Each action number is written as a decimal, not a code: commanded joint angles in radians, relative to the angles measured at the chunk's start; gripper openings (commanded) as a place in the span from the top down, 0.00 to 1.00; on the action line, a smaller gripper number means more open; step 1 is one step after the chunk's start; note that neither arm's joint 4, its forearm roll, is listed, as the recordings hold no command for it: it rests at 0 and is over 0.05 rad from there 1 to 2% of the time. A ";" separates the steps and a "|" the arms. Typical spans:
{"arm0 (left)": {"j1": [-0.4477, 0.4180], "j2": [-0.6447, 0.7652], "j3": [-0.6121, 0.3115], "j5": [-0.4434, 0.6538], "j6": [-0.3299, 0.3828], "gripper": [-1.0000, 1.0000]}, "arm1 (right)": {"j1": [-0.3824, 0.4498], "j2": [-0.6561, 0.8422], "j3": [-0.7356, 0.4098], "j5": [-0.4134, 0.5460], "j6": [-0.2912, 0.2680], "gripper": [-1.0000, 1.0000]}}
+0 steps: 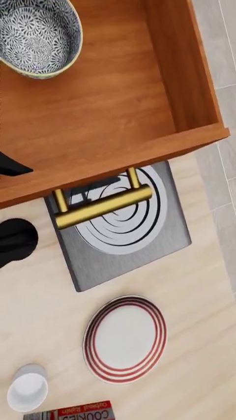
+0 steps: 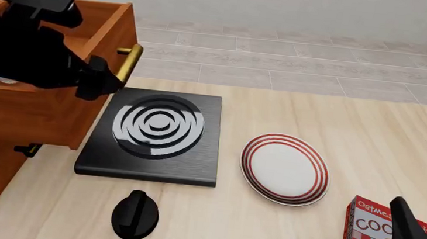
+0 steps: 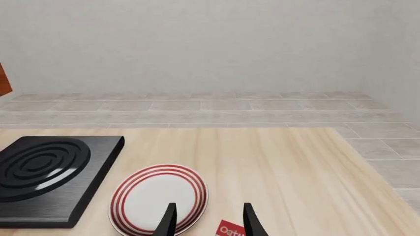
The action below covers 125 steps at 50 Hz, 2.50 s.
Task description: Pick the akita bowl in the top layer of the wooden cabinet and place it on the plate.
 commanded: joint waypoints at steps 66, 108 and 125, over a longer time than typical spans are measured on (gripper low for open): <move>0.182 0.171 -0.521 0.305 0.324 0.00 | -0.003 0.029 0.000 -0.030 0.003 0.00; 0.327 0.182 -0.484 0.345 0.473 0.00 | 0.015 0.034 0.000 -0.027 -0.012 0.00; 0.399 0.228 -0.502 0.345 0.520 0.00 | 0.015 0.062 0.000 -0.052 -0.017 0.00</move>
